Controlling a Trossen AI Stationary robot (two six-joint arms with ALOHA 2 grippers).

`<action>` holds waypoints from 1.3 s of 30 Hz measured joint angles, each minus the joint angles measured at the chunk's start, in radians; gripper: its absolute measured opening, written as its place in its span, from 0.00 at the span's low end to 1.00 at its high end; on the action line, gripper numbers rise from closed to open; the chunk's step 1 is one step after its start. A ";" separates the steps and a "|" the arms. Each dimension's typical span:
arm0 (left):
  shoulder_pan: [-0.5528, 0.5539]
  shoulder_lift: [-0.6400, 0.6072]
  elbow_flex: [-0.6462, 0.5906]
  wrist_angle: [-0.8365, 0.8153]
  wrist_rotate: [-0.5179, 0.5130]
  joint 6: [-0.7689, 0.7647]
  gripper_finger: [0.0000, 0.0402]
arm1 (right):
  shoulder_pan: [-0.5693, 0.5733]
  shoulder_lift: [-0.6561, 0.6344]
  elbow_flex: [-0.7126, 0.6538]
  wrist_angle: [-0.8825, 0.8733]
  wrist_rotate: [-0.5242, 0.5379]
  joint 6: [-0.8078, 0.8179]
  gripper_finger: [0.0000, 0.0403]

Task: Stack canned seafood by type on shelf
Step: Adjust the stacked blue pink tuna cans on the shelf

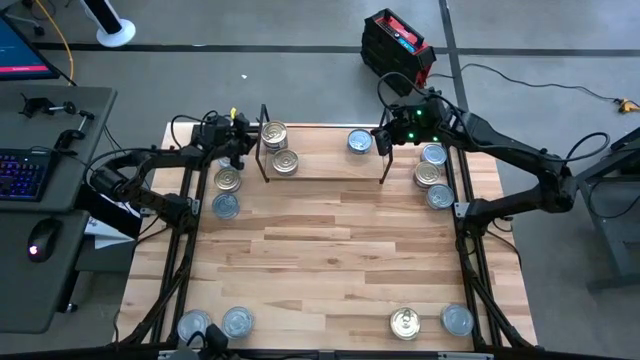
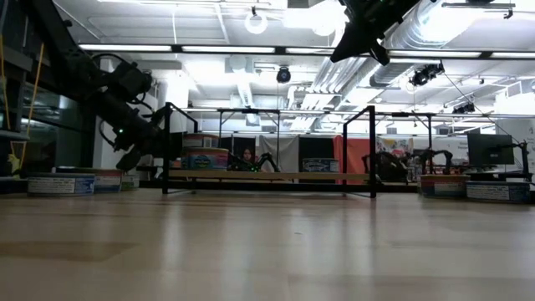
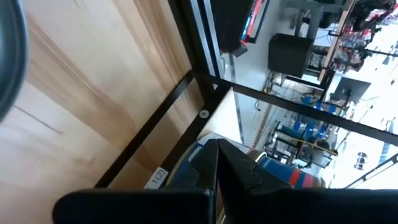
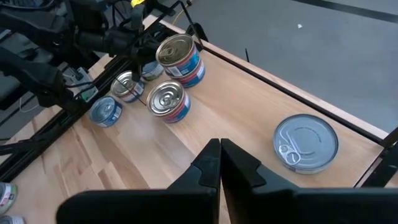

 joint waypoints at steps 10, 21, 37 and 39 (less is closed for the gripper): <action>-0.047 0.000 0.000 0.010 -0.070 -0.038 0.00 | 0.000 0.000 0.000 0.000 -0.001 -0.015 0.00; -0.085 0.000 0.001 0.018 -0.169 -0.083 0.00 | 0.000 0.000 0.000 0.000 -0.021 -0.019 0.00; -0.136 0.000 0.001 -0.023 -0.268 -0.115 0.00 | 0.000 0.000 0.000 0.001 -0.062 -0.017 0.00; -0.141 0.000 0.001 -0.034 -0.271 -0.114 0.00 | 0.000 0.000 0.000 0.001 -0.062 -0.016 0.00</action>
